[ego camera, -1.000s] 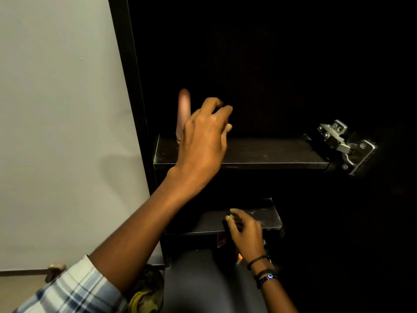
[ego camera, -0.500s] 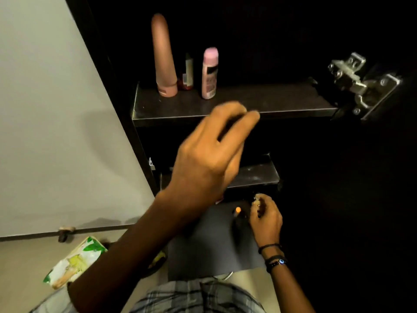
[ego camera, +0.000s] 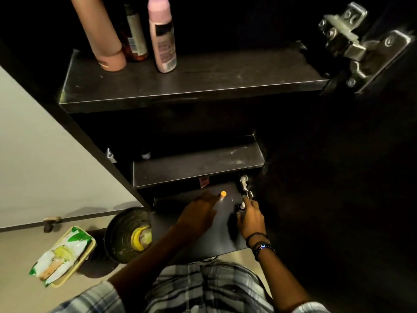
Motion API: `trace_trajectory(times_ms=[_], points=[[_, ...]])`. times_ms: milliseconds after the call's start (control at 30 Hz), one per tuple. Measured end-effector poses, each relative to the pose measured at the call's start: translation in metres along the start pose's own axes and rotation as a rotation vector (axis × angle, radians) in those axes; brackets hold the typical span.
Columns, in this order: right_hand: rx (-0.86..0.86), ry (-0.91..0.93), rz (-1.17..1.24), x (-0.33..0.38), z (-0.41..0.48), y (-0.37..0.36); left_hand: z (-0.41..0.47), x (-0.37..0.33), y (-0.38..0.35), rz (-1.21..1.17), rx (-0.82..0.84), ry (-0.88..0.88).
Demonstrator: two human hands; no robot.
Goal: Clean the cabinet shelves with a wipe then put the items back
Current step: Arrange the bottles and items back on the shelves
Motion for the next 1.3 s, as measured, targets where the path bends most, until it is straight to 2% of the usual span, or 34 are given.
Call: trace_trajectory(times_ms=[133, 400, 500, 633, 733, 833, 1033, 1100, 1300], points=[[0.086, 0.101, -0.125, -0.004, 0.015, -0.011, 0.032, 0.011, -0.043, 0.053, 0.134, 0.038], [0.234, 0.136, -0.311, -0.024, 0.035, -0.032, 0.086, 0.016, -0.081, 0.205, 0.098, 0.117], [0.243, 0.145, -0.298, -0.029, 0.035, -0.034, 0.092, 0.029, -0.088, 0.198, 0.075, 0.154], [0.181, 0.151, -0.193, -0.031, 0.029, -0.03, 0.079, 0.034, -0.077, 0.183, 0.064, 0.114], [0.085, 0.199, -0.065, -0.023, 0.018, -0.021, 0.058, 0.023, -0.055, 0.154, -0.057, 0.123], [-0.077, 0.297, 0.124, 0.0, 0.007, 0.008, 0.028, 0.018, -0.022, 0.011, -0.188, 0.109], [-0.32, 0.512, 0.436, 0.076, -0.027, 0.07, -0.065, -0.005, 0.097, -0.203, -0.596, 0.179], [-0.333, 0.574, 0.506, 0.106, -0.034, 0.078, -0.088, -0.009, 0.126, -0.169, -0.679, 0.18], [-0.208, 0.723, 0.679, 0.194, -0.036, 0.077, -0.102, -0.005, 0.17, -0.04, -0.714, 0.247]])
Point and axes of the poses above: each hand's wrist, its own z-axis towards the middle knuckle, its own y-axis out of the back of the hand, x = y × z, the point moved 6 cm from there along z, towards the middle knuckle, and after that the axes turned 2 degrees about -x, right-handed, at the moved point
